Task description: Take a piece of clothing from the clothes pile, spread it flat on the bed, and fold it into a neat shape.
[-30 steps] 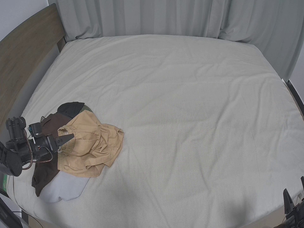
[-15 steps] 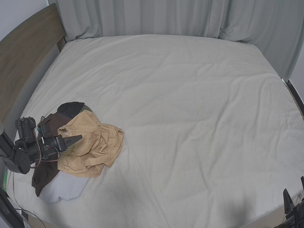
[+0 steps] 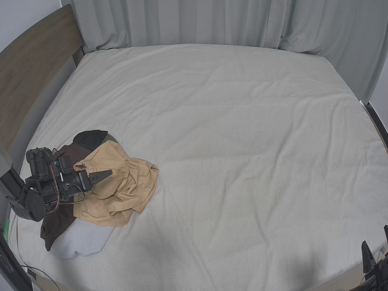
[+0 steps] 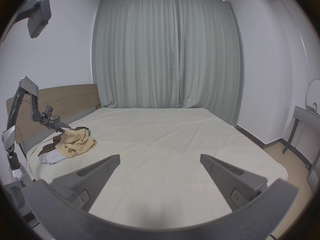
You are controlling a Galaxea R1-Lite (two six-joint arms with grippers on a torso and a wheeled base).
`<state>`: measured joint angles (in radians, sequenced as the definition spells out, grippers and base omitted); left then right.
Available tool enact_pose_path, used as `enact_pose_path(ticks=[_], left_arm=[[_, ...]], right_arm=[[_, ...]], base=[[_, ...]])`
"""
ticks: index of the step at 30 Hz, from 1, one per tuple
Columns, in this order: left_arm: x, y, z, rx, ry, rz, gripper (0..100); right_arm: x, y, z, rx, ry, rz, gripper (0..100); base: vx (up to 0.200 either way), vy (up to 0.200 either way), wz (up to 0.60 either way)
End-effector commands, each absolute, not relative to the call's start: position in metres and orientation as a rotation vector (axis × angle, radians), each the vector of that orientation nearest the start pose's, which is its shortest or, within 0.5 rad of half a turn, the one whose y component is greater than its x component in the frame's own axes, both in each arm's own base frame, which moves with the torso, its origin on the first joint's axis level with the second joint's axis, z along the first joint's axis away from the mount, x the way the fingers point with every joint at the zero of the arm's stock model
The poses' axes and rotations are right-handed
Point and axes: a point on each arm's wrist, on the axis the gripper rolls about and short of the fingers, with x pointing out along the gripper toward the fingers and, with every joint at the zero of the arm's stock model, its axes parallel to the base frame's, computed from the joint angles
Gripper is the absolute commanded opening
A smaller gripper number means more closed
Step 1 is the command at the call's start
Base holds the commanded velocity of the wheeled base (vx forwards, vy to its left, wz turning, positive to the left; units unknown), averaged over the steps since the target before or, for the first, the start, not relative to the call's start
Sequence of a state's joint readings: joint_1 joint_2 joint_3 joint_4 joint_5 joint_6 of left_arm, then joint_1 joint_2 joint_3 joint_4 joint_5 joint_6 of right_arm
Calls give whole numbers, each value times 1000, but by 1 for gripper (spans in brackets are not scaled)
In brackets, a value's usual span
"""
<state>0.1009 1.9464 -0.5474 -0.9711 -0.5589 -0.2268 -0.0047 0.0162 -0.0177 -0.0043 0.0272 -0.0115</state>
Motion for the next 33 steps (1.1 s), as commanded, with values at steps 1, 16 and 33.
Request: enact_pose_path(ticks=[1,16,33], left_arm=[[306,15,77,-358,466,-413,100],[310,12,74,-359,473,-420,100],[310,12,71,-358,484,-419,0]], right_arm=[[-22,1,76,-12,3,23,100],[-22,1,76,-12,3,23,100],[-22,1,76,-12,3,23,100]], base=[[0,0,0],[0,0,0],[0,0,0]])
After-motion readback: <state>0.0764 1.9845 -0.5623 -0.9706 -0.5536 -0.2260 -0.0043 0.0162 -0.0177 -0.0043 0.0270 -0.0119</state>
